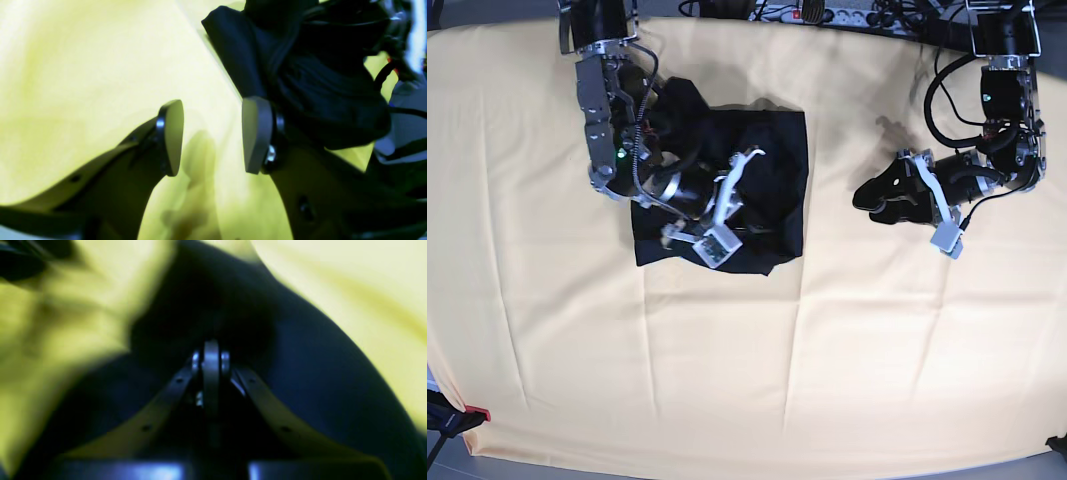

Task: Fold the T-shirt properly
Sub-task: 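Fold the other strip end with the right gripper over the shirt, then grasp the folded bundle with both grippers and lift it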

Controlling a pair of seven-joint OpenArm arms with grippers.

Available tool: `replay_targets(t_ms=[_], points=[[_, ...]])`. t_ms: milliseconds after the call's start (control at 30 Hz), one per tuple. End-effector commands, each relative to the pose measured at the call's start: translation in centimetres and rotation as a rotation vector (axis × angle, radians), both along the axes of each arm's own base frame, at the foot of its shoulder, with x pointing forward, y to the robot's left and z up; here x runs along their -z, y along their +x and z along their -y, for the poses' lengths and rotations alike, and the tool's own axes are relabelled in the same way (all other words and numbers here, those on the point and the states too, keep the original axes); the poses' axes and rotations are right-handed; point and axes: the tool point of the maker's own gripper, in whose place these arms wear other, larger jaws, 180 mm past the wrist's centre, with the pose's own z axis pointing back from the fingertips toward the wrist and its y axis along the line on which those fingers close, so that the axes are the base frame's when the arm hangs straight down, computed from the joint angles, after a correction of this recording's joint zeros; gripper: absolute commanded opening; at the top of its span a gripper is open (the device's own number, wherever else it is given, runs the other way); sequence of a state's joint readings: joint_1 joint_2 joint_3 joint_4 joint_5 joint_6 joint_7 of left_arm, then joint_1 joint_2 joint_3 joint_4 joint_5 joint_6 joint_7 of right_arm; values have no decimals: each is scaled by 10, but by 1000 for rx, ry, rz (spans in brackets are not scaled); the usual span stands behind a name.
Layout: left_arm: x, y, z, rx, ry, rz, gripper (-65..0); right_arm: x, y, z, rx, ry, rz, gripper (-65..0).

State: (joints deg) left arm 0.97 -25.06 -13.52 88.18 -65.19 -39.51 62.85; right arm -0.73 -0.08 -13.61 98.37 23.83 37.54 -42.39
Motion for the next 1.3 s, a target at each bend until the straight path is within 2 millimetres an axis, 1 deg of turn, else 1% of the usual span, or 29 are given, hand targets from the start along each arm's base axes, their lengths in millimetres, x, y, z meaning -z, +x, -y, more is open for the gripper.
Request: replay_targets(t_ms=[0,133,200,233,267,300,367,467,500,567,700,733,767,800,833,867,900,933,1033,1100,1167,1267], points=[[-17,7,-1,0,-22,55,-349,-25,4,-19,-33,62,62,-650],[-17,8,-1,-1,-23,56,-349,-50,-6,-71,-144,80,127,-650],[-17,8,-1,-2,-25,58,-349,-65,-8,-89,-186,82,165,-650],[-17,8,-1,-2,-25,58,-349,-72,-6,-95,-196,81,173,-650],[-17,8,-1,-2,-24,57,-349,-79,-3,-98,-200,74,175,-650],[-17,8,-1,-2,-23,57,-349,-83,0,-96,-201,55,168,-637],[-17,8,-1,-2,-23,56,-349,-98,3,-91,-204,26,173,-550],[-17,8,-1,-2,-23,56,-349,-130,4,-79,-165,13,230,-452],[-17,8,-1,-2,-23,57,-349,-134,5,-74,-148,17,246,-423],[-17,8,-2,-2,-22,57,-349,-132,7,-69,-124,24,235,-390],[-16,7,-1,2,-20,52,-354,-125,8,-60,-124,7,238,-378],[-17,6,-1,6,-28,49,-378,-124,10,-57,-122,1,245,-379],[-18,4,1,16,-39,41,-437,-121,13,-49,-115,-18,252,-393],[-19,1,4,33,-57,27,-536,-116,16,-41,-109,-45,259,-434],[-21,-4,7,56,-77,10,-647,-110,20,-31,-94,-81,261,-502],[-24,-9,10,81,-104,-5,-650,-104,24,-21,-78,-113,263,-598],[-29,-13,14,105,-138,-14,-650,-99,28,-10,-59,-143,267,-650],[-34,-17,17,125,-172,-19,-650,-96,33,1,-37,-161,275,-650],[-32,-24,23,168,-151,-31,-650,-90,46,35,22,-224,315,-650],[-31,-32,34,220,-136,-36,-650,-81,51,53,32,-284,324,-650],[-31,-44,53,303,-122,-42,-650,-68,55,64,27,-311,314,-650],[-34,-73,89,465,-116,-39,-650,-49,58,73,-4,-328,289,-650]])
